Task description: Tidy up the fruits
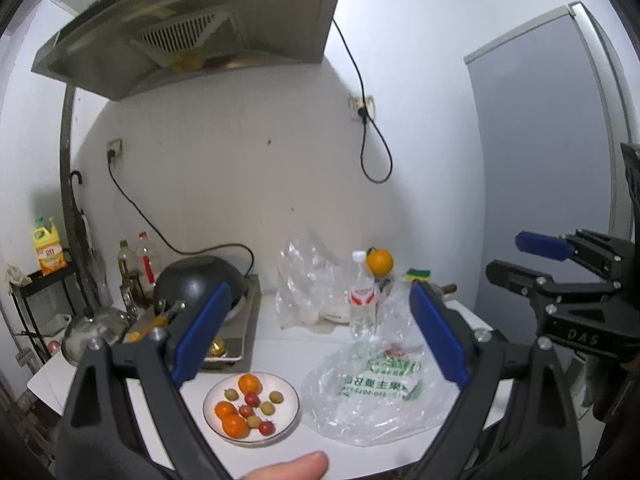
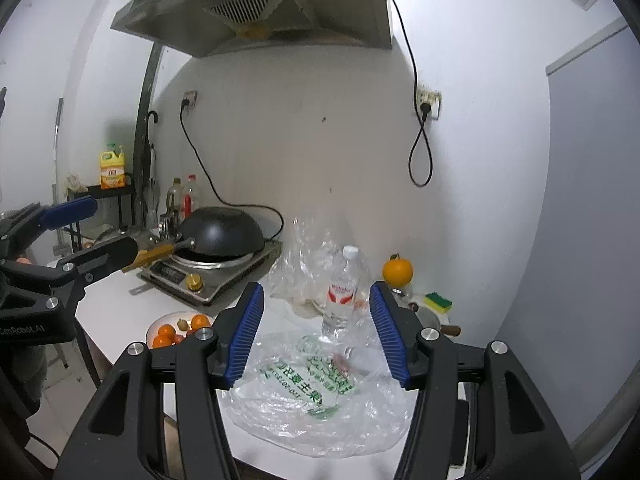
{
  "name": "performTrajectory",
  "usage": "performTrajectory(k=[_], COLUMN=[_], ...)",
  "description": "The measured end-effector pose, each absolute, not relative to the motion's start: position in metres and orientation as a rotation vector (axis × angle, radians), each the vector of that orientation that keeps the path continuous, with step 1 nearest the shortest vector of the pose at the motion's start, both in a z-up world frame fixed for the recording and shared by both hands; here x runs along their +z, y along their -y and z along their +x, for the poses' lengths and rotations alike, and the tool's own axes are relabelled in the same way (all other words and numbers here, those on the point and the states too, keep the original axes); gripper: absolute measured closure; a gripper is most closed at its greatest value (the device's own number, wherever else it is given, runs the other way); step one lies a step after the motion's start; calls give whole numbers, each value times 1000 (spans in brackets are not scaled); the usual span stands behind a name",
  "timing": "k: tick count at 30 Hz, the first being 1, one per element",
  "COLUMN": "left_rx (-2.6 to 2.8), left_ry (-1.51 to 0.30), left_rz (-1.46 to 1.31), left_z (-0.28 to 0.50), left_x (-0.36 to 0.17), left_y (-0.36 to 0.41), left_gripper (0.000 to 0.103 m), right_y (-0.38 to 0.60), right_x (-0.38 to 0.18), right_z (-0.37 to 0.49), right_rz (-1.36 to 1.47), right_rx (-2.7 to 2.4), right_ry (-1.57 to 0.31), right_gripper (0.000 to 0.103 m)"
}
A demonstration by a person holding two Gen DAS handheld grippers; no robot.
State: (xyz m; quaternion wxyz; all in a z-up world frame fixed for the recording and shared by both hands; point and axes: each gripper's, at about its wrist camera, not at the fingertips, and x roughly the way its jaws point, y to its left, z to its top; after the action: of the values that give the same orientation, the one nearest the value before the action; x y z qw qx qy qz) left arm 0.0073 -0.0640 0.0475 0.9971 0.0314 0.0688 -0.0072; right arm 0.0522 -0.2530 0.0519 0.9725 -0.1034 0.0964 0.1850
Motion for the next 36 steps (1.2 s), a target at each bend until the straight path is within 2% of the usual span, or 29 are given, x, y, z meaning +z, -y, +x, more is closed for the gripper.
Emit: performTrajectory(k=[13, 23, 36], left_rx=[18, 49, 101], left_ry=[-38, 34, 45], left_rz=[67, 69, -41], left_z=[-32, -56, -41], left_x=[86, 110, 99], left_y=[60, 58, 42], left_gripper=[11, 11, 9], right_y=[258, 264, 277], right_x=[89, 113, 109], right_z=[17, -4, 5], right_rz=[-210, -188, -154], right_rx=[365, 348, 272], right_ry=[-97, -20, 10], right_gripper=[42, 33, 31])
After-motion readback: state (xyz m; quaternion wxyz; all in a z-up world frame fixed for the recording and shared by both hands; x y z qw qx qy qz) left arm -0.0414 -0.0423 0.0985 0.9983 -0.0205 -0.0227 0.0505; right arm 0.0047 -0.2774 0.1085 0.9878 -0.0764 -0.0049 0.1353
